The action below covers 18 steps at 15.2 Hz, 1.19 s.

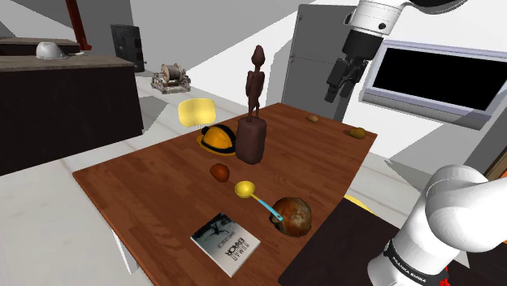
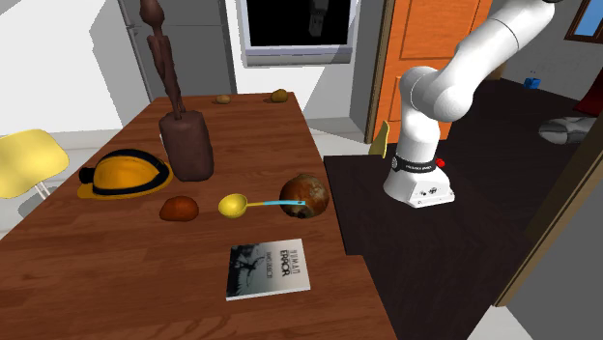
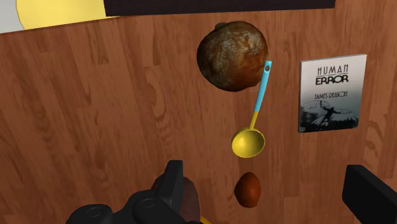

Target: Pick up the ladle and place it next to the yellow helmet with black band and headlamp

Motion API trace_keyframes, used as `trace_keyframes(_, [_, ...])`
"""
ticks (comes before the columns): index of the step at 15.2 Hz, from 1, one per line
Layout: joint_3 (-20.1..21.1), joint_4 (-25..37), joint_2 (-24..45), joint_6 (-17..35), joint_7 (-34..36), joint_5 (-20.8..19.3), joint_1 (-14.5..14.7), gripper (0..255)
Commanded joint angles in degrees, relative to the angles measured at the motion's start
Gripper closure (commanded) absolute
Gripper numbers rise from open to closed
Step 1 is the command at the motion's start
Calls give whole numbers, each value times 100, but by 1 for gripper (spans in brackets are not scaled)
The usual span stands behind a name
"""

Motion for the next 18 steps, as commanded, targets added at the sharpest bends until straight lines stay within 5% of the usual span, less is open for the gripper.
trace_keyframes(1, [0,0,0,0,0,0,0,0])
trace_keyframes(10, [366,-1744,2,1977,424,144,32,0])
trace_keyframes(18, [788,-2761,856,4047,874,237,30,0])
